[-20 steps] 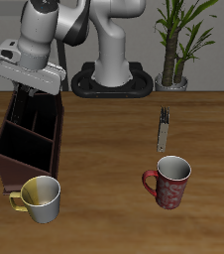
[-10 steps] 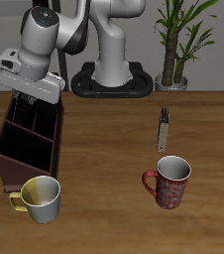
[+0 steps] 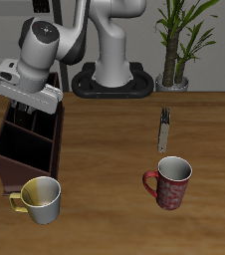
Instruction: Place the black book into the right desk caddy's back compartment
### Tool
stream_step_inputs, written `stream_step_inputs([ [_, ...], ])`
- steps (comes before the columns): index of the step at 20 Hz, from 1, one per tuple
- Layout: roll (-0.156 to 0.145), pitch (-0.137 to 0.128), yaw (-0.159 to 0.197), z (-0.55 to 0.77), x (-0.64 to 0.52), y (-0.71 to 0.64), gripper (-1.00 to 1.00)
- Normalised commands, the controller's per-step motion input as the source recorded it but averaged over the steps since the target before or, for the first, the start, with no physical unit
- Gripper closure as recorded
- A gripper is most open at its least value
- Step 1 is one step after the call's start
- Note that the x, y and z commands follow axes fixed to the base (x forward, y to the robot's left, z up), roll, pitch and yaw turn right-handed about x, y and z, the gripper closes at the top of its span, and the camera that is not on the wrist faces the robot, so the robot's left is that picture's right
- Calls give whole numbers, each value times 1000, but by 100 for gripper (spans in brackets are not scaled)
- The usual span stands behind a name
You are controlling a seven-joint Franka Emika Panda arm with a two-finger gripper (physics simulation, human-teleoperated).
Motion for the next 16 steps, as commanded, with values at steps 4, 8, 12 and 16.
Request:
stream_step_inputs([
  [4, -18, 53, 7, -326, 75, -118, 100],
  [8, -76, 63, 1, -156, 61, -174, -100],
  [12, -41, -2, -17, 44, -69, -84, -100],
  [16, -1, -1, 4, 44, -5, 22, -100],
])
